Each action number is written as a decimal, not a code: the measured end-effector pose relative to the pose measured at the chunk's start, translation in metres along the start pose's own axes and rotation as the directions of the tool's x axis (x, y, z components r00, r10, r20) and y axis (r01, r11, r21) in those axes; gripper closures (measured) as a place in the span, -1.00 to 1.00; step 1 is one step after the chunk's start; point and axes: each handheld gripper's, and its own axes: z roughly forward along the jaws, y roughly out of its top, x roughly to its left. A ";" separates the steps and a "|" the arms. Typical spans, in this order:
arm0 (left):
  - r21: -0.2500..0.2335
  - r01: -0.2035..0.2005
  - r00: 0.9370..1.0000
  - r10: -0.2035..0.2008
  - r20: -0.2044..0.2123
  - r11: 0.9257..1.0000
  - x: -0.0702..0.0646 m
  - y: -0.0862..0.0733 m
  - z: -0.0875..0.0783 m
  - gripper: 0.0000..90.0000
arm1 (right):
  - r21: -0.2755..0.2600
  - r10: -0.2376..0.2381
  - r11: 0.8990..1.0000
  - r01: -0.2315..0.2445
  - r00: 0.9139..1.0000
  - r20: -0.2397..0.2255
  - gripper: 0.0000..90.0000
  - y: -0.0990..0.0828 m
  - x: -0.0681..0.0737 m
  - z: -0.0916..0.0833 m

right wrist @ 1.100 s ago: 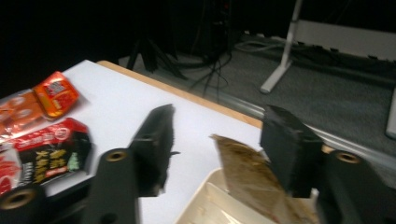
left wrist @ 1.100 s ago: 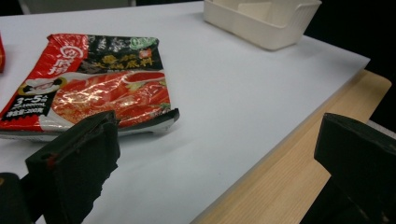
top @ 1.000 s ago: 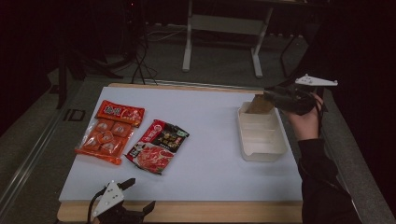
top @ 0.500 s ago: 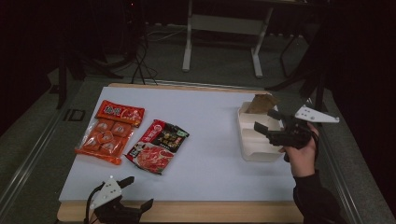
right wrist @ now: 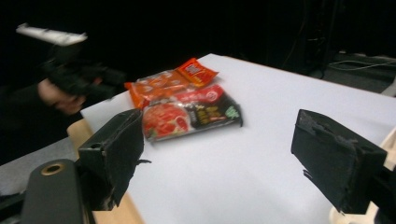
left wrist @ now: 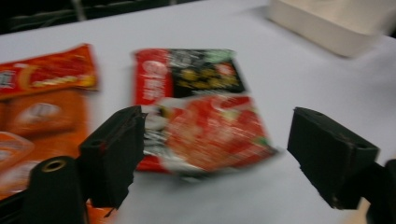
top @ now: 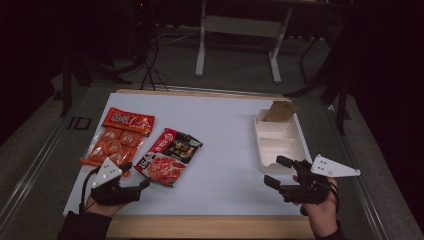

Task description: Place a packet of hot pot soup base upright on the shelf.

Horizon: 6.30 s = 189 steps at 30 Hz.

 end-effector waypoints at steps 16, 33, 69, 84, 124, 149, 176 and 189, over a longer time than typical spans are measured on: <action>0.224 -0.015 0.991 0.044 -0.125 0.975 0.052 0.026 0.075 1.00 | -0.052 -0.015 0.999 0.014 1.000 -0.009 -0.62 -0.020 0.012 -0.014; 0.437 -0.062 0.987 0.119 -0.105 0.897 0.056 0.029 0.128 1.00 | -0.012 0.026 1.000 -0.026 0.999 -0.025 -0.61 -0.034 0.006 -0.013; 0.460 -0.104 0.990 0.049 0.129 0.882 -0.022 0.023 0.128 1.00 | 0.011 0.040 0.999 -0.040 0.998 -0.038 -0.61 -0.033 0.005 -0.006; 0.455 -0.159 0.965 0.039 0.261 0.876 -0.063 0.024 0.135 1.00 | 0.014 0.034 0.999 -0.033 0.999 -0.038 -0.61 -0.033 0.005 -0.006; 0.312 -0.007 0.988 -0.042 0.148 0.950 -0.052 0.063 0.161 0.00 | 0.044 -0.074 0.996 0.073 0.997 0.008 -0.62 -0.038 0.010 -0.001; 0.416 0.029 0.998 -0.050 0.039 0.909 -0.061 0.048 0.208 0.71 | 0.076 -0.077 0.994 0.079 0.997 -0.026 -0.61 -0.042 0.010 0.003; 0.165 0.021 0.979 -0.054 0.198 0.986 -0.083 0.082 0.161 0.95 | 0.057 -0.146 0.988 0.143 0.988 0.051 -0.60 -0.039 0.015 0.002; 0.005 -0.034 0.960 0.031 0.277 0.999 -0.112 0.097 0.114 0.95 | 0.068 -0.097 0.993 0.095 0.995 0.027 -0.67 -0.034 0.013 0.001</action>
